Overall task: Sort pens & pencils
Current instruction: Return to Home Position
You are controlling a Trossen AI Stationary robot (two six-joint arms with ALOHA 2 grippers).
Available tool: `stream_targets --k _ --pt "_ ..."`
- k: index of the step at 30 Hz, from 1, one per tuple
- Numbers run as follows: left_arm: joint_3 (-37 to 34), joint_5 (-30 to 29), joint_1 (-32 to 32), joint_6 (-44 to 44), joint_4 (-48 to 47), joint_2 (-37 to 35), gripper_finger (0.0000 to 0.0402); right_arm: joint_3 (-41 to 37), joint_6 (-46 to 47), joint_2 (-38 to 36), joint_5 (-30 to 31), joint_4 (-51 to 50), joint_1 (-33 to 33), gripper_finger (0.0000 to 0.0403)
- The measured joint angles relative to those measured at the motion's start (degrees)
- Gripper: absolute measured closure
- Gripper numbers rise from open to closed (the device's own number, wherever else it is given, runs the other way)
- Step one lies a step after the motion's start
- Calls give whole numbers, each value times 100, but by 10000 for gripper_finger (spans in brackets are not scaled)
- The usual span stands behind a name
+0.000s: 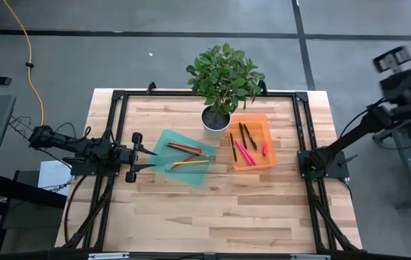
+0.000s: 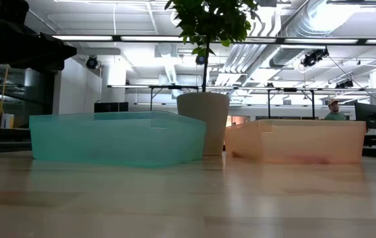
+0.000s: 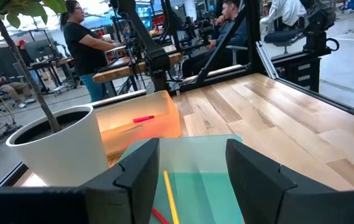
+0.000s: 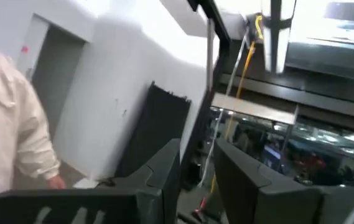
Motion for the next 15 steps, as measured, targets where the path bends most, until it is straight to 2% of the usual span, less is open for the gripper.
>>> stream_targets --k 4,9,13,15 --pt "0 0 -1 0 1 -1 229 -1427 55 -760 -1 969 0 314" --pt "0 0 -1 0 1 -2 229 -3876 423 -1999 -139 3232 -9 314" --pt "0 0 0 0 0 -2 229 -5681 466 -2579 260 4548 -9 314" --pt "0 0 0 0 2 -2 229 -6335 619 -2819 416 4819 -9 314"
